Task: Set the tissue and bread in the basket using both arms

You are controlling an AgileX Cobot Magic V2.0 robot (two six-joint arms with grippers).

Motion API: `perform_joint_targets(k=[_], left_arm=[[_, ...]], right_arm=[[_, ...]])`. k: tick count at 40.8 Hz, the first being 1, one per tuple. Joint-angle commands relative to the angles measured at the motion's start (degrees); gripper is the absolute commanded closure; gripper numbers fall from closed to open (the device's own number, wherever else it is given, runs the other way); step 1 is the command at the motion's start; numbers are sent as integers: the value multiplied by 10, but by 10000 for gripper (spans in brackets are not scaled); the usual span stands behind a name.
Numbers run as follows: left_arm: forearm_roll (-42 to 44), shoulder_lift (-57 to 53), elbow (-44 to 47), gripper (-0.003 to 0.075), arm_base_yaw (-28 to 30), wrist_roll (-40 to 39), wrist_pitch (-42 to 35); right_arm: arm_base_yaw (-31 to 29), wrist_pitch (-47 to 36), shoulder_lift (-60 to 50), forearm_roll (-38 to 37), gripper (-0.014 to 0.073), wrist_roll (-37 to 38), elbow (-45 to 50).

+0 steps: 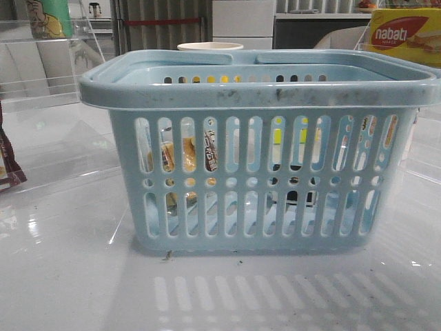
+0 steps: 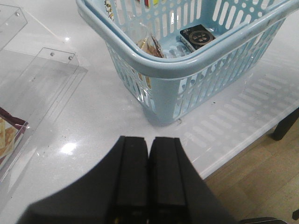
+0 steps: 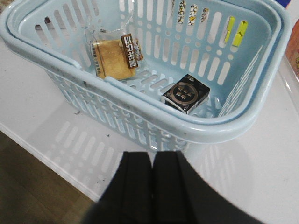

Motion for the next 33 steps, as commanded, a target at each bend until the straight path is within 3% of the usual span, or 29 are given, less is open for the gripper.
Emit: perform_joint_targets(k=[1,21,25,33], left_arm=[[-3,0,-15,628,-3,-5,-44],[-3,-8,-10,628,-3,-5,-50],[-13,-31,12,628,32,-5,-80],[-6,-132,106,628,173,-5,-196]], right_arm=[[0,-41,-2,-5,526,-5,-16],[0,-41,-2,-5,526,-5,-16],[0,-40,-2,-5,526,-5,-16],[0,-41,-2,-5,526,-5,-16]])
